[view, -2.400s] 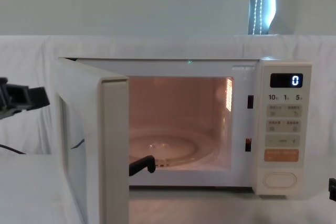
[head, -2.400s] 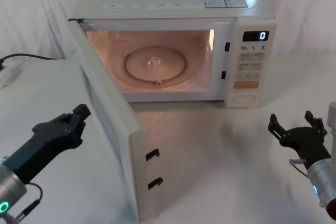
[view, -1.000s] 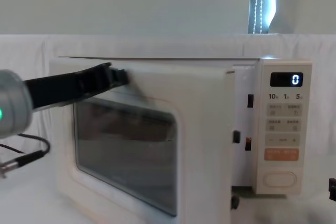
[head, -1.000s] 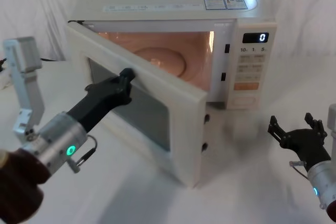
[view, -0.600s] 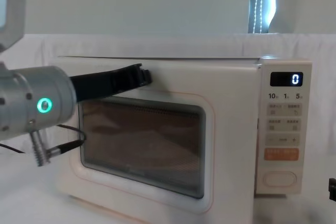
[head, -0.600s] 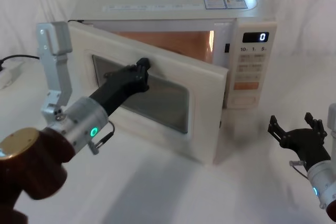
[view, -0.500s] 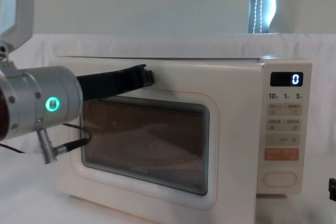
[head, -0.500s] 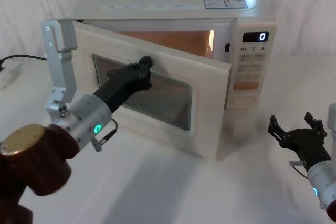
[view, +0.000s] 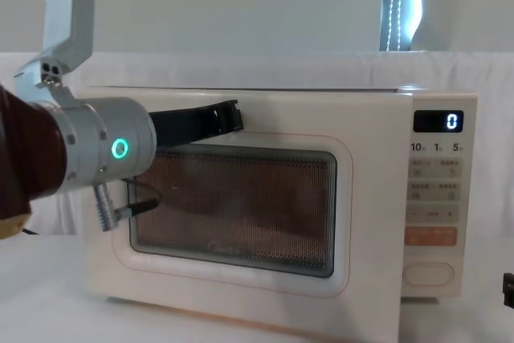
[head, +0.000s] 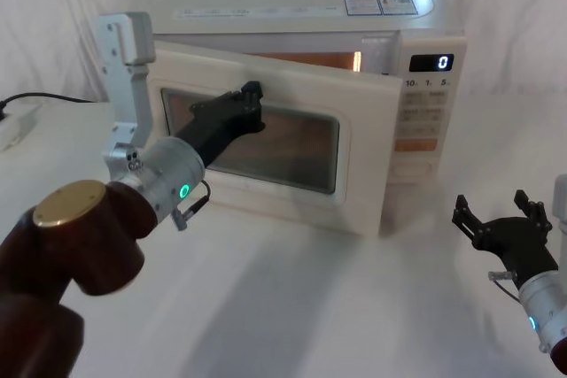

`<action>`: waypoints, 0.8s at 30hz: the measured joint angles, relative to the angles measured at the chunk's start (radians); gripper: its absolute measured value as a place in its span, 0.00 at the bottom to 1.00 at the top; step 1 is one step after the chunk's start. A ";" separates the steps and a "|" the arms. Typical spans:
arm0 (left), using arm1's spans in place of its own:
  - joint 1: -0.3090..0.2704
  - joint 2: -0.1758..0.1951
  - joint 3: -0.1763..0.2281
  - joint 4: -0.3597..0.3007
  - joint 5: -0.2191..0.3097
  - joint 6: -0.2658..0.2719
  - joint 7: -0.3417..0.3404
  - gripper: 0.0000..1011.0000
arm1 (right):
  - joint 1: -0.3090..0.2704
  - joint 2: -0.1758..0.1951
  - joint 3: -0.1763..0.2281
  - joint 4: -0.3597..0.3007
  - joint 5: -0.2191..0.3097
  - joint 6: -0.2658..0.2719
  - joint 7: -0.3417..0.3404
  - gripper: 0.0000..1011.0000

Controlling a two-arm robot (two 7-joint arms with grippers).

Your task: Press the button to open the microwave door with one hand; close the microwave door with the other hand.

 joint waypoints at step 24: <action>-0.074 -0.074 -0.007 0.127 0.102 -0.001 0.027 0.00 | 0.000 0.000 0.000 0.000 0.000 0.000 0.000 0.99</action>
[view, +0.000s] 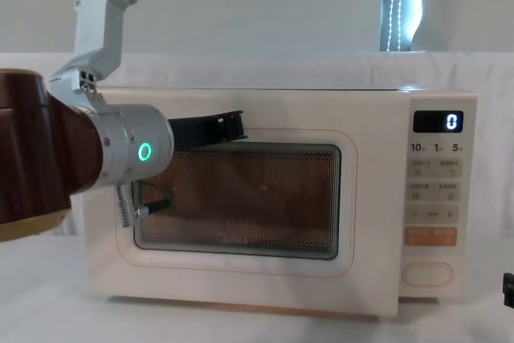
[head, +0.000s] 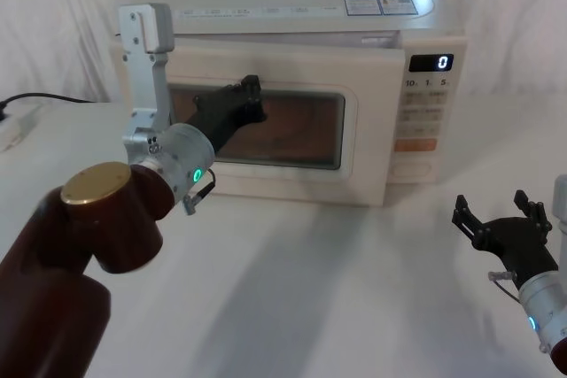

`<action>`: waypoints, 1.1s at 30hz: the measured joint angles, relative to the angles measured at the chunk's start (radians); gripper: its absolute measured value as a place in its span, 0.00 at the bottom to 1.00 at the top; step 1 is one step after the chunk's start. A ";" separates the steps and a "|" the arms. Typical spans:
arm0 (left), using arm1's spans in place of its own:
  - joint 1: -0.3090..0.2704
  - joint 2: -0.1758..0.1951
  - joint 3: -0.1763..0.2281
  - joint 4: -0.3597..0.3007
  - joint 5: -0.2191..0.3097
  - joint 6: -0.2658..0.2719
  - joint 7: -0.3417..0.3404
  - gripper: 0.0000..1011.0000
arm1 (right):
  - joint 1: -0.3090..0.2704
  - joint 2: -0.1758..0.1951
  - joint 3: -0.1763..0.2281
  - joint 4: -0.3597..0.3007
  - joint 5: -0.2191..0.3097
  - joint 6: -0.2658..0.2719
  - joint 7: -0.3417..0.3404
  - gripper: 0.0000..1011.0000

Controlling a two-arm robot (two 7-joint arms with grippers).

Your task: Press the button to open the microwave door with one hand; close the microwave door with the other hand.

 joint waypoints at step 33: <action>-0.066 -0.082 -0.025 0.117 0.121 -0.032 -0.037 0.00 | 0.000 0.000 0.000 0.000 0.000 0.000 0.000 0.99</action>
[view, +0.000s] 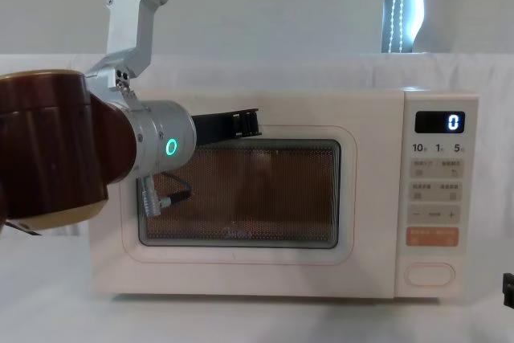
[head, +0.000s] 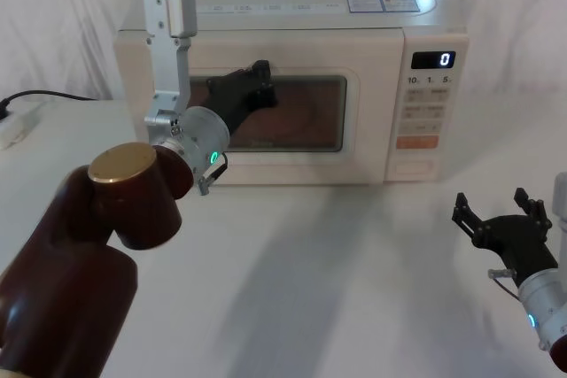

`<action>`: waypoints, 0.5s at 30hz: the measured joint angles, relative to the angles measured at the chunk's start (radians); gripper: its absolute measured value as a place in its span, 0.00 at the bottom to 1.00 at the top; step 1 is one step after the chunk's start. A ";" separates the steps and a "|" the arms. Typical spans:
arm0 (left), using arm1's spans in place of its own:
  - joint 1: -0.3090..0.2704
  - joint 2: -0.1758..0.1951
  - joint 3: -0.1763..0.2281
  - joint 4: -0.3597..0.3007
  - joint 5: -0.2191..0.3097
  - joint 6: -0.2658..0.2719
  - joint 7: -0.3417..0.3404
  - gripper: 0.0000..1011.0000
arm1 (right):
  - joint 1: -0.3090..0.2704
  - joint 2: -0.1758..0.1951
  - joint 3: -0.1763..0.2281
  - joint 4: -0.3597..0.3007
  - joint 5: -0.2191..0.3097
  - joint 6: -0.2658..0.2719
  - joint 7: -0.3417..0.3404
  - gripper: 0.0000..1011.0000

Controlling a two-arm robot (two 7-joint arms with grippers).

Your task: Press the button to open the microwave door with one hand; close the microwave door with the other hand.

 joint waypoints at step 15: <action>0.000 -0.020 -0.028 0.009 0.033 0.007 -0.012 0.00 | 0.000 0.000 0.000 0.000 0.000 0.000 0.000 0.99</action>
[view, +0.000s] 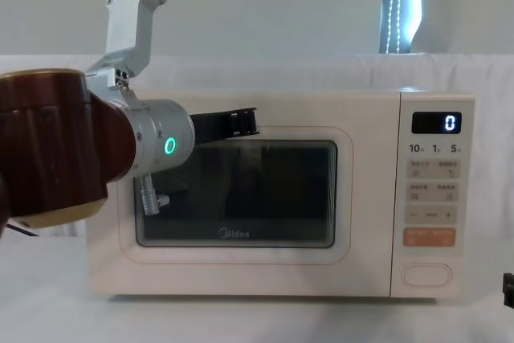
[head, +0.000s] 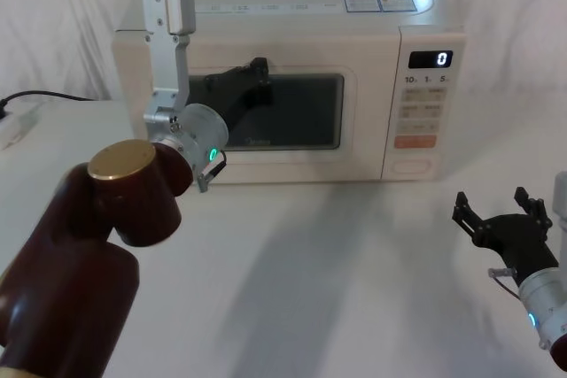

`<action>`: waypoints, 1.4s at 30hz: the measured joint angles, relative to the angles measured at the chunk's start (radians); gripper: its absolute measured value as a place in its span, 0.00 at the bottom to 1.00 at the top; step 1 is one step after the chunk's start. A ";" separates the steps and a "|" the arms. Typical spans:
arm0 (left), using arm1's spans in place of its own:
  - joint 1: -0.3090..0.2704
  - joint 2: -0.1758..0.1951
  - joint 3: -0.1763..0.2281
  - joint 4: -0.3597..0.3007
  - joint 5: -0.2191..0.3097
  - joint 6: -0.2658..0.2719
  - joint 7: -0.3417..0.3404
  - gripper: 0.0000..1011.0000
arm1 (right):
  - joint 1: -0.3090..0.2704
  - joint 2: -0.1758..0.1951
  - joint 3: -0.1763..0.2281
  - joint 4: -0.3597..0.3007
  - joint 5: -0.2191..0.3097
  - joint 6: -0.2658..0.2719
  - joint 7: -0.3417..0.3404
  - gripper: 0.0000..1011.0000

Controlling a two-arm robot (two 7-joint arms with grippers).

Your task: Press the button to open the microwave door with one hand; close the microwave door with the other hand.

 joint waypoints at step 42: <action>0.515 0.309 -0.143 -0.610 -0.031 0.057 -0.071 0.75 | 0.000 0.000 0.000 0.000 0.000 0.000 0.000 0.99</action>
